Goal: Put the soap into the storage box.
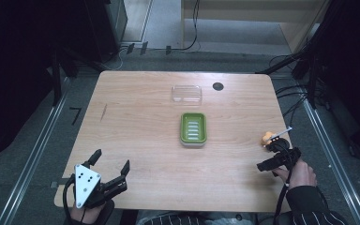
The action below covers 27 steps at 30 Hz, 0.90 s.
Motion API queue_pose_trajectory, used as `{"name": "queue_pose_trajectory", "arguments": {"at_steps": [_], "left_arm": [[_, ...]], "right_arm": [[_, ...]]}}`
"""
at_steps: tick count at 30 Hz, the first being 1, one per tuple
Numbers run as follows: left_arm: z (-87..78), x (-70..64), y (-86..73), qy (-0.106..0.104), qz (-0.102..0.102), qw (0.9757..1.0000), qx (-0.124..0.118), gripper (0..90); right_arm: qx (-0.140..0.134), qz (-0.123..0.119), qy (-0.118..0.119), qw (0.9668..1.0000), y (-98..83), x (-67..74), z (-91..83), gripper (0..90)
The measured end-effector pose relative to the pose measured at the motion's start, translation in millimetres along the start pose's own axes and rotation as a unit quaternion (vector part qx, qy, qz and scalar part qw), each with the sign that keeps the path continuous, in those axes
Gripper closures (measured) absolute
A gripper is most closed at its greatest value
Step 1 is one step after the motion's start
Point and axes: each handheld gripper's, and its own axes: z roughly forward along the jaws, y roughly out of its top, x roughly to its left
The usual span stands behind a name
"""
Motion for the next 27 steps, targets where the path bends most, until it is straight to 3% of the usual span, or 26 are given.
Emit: {"name": "queue_pose_trajectory", "arguments": {"at_steps": [27], "left_arm": [[2.3,-0.8,0.4,-0.004,0.001,1.0,-0.002,13.7]], "right_arm": [[0.014,0.028,-0.005,0.9995,19.7,-28.1,11.8,2.2]]}}
